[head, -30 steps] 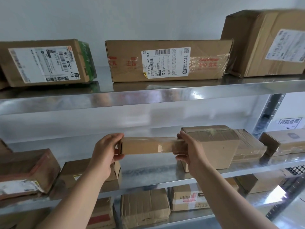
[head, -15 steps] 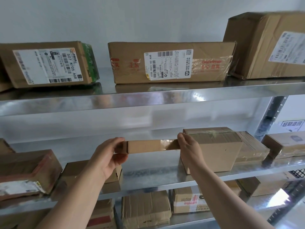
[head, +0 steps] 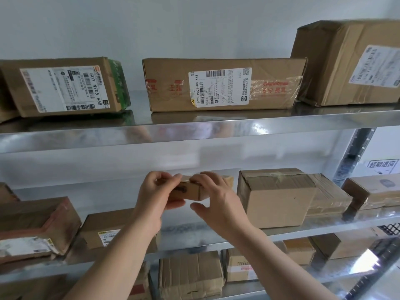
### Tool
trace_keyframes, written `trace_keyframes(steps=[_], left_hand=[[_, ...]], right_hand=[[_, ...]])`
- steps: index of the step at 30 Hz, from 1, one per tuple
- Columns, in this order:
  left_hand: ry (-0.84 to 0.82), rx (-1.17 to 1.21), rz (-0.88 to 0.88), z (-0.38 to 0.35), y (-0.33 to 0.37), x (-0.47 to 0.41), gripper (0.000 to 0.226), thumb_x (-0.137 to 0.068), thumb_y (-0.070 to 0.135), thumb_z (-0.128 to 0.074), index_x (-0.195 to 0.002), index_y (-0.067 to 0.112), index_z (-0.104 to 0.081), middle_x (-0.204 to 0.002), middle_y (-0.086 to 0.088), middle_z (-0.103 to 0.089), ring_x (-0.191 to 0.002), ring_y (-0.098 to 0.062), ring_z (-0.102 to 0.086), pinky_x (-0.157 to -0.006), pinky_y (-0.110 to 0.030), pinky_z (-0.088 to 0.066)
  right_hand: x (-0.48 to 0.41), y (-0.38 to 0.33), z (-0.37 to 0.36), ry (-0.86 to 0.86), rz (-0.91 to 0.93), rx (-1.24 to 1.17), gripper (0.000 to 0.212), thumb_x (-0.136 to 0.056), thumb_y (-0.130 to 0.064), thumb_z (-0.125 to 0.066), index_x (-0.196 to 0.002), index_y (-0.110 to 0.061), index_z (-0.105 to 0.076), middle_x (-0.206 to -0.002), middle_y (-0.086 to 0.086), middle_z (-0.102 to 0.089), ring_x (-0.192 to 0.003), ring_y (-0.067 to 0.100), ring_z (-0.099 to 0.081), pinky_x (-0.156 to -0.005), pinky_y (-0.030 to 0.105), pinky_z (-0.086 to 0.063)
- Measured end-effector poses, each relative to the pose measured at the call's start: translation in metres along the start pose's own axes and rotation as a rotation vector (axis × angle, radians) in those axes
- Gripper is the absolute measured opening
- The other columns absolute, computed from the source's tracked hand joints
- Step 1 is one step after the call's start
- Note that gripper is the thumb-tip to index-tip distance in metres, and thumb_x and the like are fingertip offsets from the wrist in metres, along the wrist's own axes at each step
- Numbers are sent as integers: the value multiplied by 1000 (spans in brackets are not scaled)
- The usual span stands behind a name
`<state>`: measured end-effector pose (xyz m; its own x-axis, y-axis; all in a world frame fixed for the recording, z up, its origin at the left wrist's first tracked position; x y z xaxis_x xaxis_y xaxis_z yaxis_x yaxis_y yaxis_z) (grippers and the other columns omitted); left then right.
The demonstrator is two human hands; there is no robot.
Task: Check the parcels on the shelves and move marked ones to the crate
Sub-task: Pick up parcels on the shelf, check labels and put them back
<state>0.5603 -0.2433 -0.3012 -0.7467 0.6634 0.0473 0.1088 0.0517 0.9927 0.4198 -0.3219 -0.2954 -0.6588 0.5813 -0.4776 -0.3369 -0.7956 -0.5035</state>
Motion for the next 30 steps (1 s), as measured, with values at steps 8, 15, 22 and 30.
trace_keyframes(steps=[8,15,22,30], left_hand=[[-25,50,23,17,-4,-5,32,-102,24,-54,-134,22,-56,-120,-9,-61,-93,-34,-73,-74,-43,-63],[-11,-141,128,29,-36,-16,58,-95,-8,-52,-144,23,-49,-149,-10,-44,-125,-30,-52,-104,-48,-49],[-93,-137,206,30,-50,-19,63,-90,5,-66,-146,23,-45,-130,-6,-63,-120,-25,-58,-106,-51,-44],[-69,-46,153,31,-49,-23,52,-93,11,-66,-141,25,-48,-120,-6,-70,-118,-31,-61,-106,-59,-44]], right_hand=[[-1,33,24,151,-392,-728,48,-72,15,-67,-94,-28,-70,-88,-11,-71,-83,9,-62,-69,16,-48],[7,51,17,119,-556,-1176,49,-67,29,-55,-99,-5,-69,-84,4,-69,-86,25,-63,-75,37,-54],[14,68,2,77,-667,-1454,36,-72,12,-62,-103,-6,-64,-95,16,-67,-100,37,-66,-94,72,-49],[28,91,-31,59,-882,-1691,45,-84,5,-60,-128,-3,-61,-113,23,-67,-111,42,-65,-80,68,-56]])
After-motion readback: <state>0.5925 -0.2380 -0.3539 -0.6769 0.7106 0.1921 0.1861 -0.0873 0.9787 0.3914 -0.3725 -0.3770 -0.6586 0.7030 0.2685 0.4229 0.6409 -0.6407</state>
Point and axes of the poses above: each hand's wrist, its own x-axis away from the middle knuckle, its own z-axis out of the back of the hand, y = z × x, the point moved 6 cm from there along -x, towards the middle knuckle
